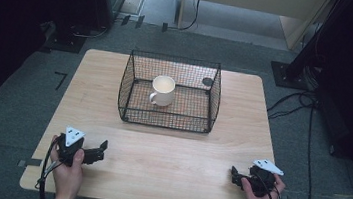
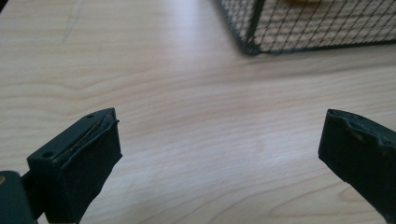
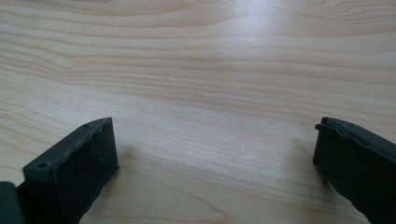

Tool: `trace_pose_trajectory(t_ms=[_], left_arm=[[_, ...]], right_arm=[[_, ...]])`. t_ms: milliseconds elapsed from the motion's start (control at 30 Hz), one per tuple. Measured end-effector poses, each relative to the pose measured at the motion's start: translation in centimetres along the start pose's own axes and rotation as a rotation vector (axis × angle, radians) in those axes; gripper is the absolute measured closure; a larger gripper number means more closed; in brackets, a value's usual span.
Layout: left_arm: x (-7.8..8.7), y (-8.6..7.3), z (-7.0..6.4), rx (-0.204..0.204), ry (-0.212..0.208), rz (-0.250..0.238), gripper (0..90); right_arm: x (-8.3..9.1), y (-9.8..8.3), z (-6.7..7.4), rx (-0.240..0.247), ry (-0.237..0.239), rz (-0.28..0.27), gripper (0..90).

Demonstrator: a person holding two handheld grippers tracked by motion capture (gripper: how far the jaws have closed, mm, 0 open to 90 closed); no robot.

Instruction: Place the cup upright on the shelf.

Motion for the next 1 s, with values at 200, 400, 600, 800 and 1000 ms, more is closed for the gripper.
trace_pose_trajectory(t_ms=[200,400,600,800,1000], left_arm=[[0.0,-1.2,1.3,0.002,0.054,0.036,0.0],[0.2,-2.4,2.6,-0.026,0.100,0.081,0.0],[0.3,-3.4,3.8,-0.055,0.139,0.119,0.0],[0.1,-3.4,3.9,-0.056,0.117,0.141,0.0],[-0.3,-3.2,4.0,-0.036,0.051,0.164,0.0]], right_arm=[[0.0,0.0,0.0,0.000,0.000,0.000,0.0],[0.0,0.0,0.0,0.000,0.000,0.000,0.0],[0.0,0.0,0.0,0.000,0.000,0.000,0.0],[0.0,0.0,0.0,0.000,0.000,0.000,0.0],[0.0,0.0,0.0,-0.001,0.001,0.000,0.0]])
Point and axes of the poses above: each handheld gripper's, and its own axes: x roughly backward along the jaws, y roughly out of its top, z roughly to its left, the point moved 3 cm from there along -x, roughly forward along the jaws, and after that the axes turned 2 degrees about z, right-handed, at the moved point
